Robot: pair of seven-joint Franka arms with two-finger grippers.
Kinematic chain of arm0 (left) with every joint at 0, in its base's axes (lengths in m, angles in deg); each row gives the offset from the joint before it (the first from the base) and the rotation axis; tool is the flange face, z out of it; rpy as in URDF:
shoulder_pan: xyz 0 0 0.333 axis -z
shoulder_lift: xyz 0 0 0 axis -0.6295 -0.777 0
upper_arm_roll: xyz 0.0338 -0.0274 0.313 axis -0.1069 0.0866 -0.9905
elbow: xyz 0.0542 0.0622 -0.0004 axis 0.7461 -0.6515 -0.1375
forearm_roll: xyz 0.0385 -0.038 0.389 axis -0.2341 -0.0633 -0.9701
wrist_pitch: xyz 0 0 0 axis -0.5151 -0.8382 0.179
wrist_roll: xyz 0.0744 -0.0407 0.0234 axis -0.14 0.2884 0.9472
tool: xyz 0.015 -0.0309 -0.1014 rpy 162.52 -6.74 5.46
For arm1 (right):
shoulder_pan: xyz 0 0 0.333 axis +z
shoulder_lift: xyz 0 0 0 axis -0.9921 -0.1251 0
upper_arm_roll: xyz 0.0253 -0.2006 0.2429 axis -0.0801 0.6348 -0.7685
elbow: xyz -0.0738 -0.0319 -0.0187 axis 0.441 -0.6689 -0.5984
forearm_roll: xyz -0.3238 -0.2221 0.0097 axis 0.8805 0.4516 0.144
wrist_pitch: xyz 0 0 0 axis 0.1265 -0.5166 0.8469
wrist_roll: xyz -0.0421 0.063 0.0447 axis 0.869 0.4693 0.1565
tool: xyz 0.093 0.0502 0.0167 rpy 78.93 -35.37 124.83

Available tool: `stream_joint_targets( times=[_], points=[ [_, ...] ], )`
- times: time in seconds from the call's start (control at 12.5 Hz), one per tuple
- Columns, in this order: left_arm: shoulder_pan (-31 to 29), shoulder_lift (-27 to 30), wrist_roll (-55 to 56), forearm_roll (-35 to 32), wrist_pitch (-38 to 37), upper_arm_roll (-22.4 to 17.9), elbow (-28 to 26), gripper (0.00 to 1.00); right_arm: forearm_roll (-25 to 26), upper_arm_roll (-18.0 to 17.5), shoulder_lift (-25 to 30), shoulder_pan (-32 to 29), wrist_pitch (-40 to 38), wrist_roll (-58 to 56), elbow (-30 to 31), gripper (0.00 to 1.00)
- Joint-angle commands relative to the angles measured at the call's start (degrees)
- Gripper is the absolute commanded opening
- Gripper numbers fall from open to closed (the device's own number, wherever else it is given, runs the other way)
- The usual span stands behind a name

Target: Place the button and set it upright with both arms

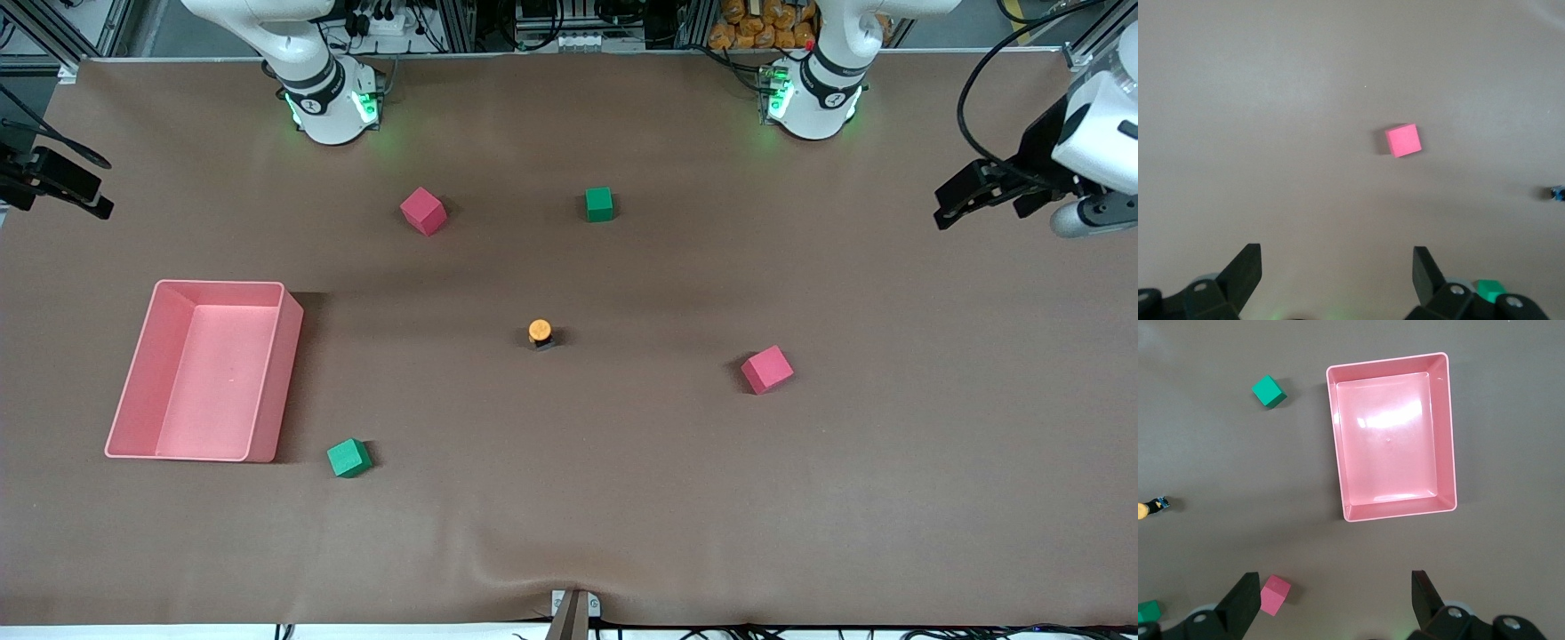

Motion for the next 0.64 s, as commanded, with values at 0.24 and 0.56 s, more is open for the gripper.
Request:
stream_joint_targets(
  times=[0.24,0.56],
  points=[
    [-6.0,3.0,-11.2,0.0,1.6,0.6,-4.5,1.0,0.6,-0.3,-0.4,-0.4,-0.8,-0.7,-1.0,1.0],
    [-7.7,1.1,-15.7,0.0,1.4,0.6,-1.8,1.0,0.4,-0.7,-0.4,-0.9,-0.8,-0.6,-1.0,1.0]
  ],
)
